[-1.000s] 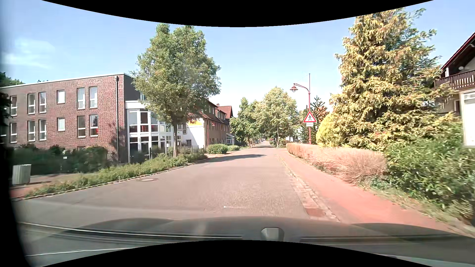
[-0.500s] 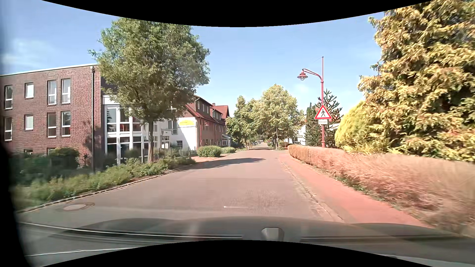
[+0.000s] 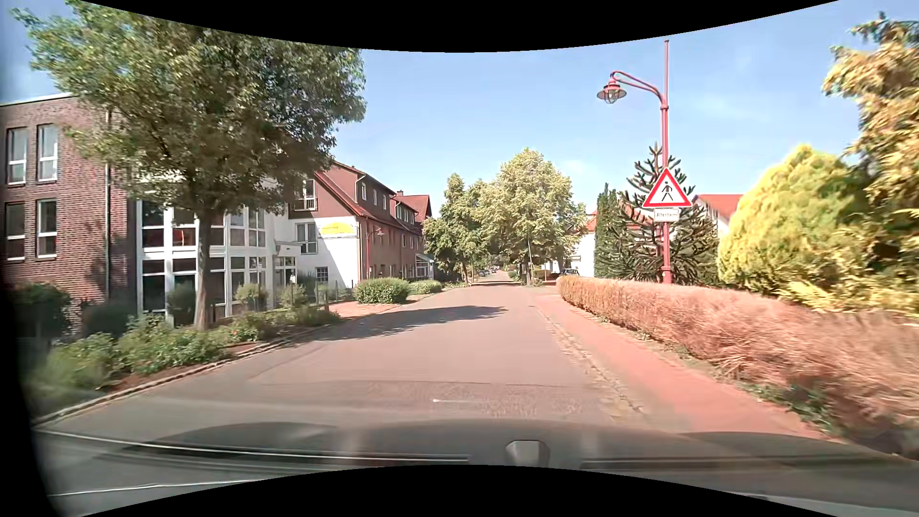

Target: Follow the waypoints while adhering to traffic rules and regulations

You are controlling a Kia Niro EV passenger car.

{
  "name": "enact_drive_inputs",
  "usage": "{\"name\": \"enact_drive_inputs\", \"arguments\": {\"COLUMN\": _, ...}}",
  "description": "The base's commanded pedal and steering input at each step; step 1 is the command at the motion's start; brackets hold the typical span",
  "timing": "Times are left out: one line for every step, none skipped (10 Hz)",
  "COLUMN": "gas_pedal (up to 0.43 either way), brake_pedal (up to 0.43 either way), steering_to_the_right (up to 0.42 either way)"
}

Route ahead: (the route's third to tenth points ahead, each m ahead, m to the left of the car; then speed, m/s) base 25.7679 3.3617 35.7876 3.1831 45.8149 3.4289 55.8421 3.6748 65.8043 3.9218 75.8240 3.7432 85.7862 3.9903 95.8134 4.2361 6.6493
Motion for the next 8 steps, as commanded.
{"name": "enact_drive_inputs", "arguments": {"gas_pedal": 0.079, "brake_pedal": 0.012, "steering_to_the_right": 0.024}}
{"name": "enact_drive_inputs", "arguments": {"gas_pedal": 0.079, "brake_pedal": 0.006, "steering_to_the_right": 0.018}}
{"name": "enact_drive_inputs", "arguments": {"gas_pedal": 0.079, "brake_pedal": 0.006, "steering_to_the_right": 0.014}}
{"name": "enact_drive_inputs", "arguments": {"gas_pedal": 0.079, "brake_pedal": 0.006, "steering_to_the_right": 0.012}}
{"name": "enact_drive_inputs", "arguments": {"gas_pedal": 0.079, "brake_pedal": 0.006, "steering_to_the_right": 0.012}}
{"name": "enact_drive_inputs", "arguments": {"gas_pedal": 0.079, "brake_pedal": 0.006, "steering_to_the_right": 0.011}}
{"name": "enact_drive_inputs", "arguments": {"gas_pedal": 0.067, "brake_pedal": 0.006, "steering_to_the_right": 0.011}}
{"name": "enact_drive_inputs", "arguments": {"gas_pedal": 0.0, "brake_pedal": 0.006, "steering_to_the_right": 0.011}}
